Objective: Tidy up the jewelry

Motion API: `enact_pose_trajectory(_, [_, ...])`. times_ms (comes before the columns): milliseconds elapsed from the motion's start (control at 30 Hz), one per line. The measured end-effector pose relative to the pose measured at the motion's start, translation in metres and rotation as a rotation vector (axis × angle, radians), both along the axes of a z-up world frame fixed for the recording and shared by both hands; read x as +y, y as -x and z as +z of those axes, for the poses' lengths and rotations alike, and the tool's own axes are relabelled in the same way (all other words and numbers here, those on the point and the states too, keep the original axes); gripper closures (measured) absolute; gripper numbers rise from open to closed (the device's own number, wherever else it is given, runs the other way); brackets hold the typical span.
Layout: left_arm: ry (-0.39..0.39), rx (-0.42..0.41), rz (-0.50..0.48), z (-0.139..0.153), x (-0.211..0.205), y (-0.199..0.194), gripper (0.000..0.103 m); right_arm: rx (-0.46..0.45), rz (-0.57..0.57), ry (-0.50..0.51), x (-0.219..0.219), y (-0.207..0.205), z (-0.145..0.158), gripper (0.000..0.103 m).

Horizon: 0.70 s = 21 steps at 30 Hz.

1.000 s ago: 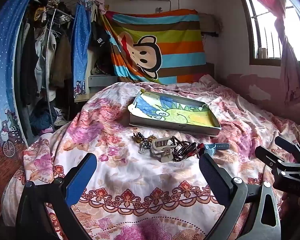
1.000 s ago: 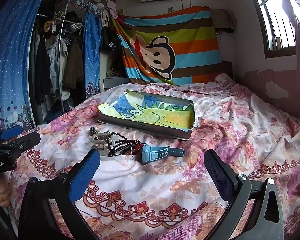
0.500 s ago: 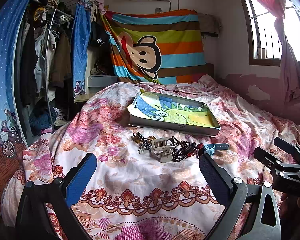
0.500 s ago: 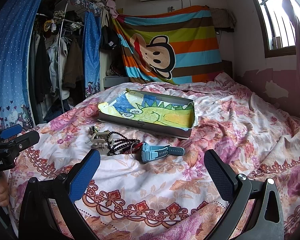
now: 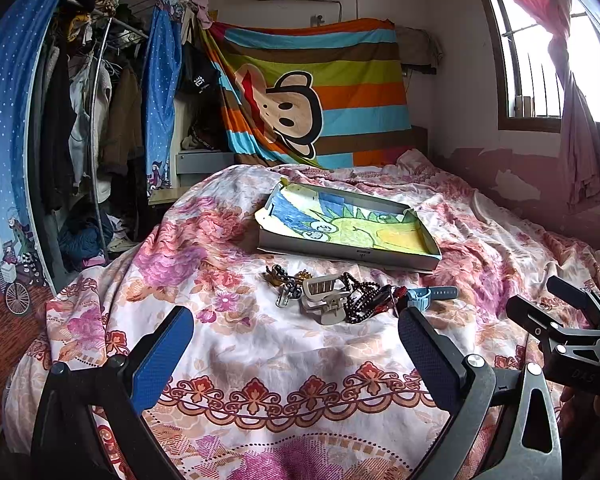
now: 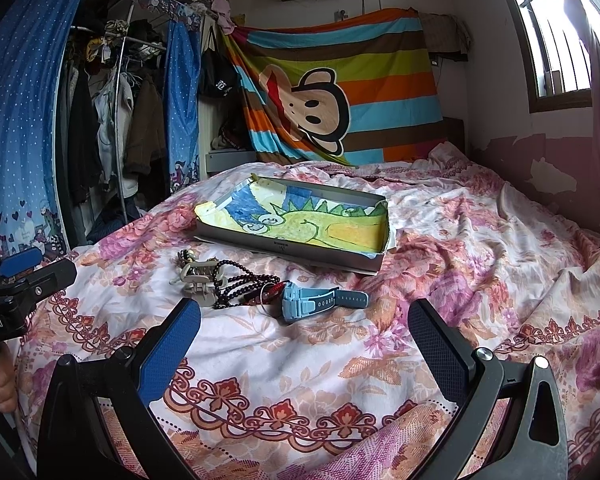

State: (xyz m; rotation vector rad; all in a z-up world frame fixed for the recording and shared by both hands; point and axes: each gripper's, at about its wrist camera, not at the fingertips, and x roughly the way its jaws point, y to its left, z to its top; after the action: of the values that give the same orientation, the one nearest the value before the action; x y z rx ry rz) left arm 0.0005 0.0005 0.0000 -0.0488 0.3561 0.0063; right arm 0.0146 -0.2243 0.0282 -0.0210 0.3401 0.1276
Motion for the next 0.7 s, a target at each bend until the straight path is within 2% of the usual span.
enact_pose_trajectory(167, [0.001,0.001,0.0,0.0,0.0,-0.001,0.0,0.004,0.001,0.0,0.0,-0.001,0.001,0.001])
enact_pose_trajectory(200, [0.001,0.001,-0.001,-0.003,-0.013,-0.002,0.0,0.005,0.001,-0.001,0.0,-0.001,-0.001,0.001])
enact_pose_trajectory(700, [0.0,0.0,-0.001,-0.003,-0.012,-0.002,0.0,0.015,0.001,0.0,0.001,-0.004,-0.004,0.001])
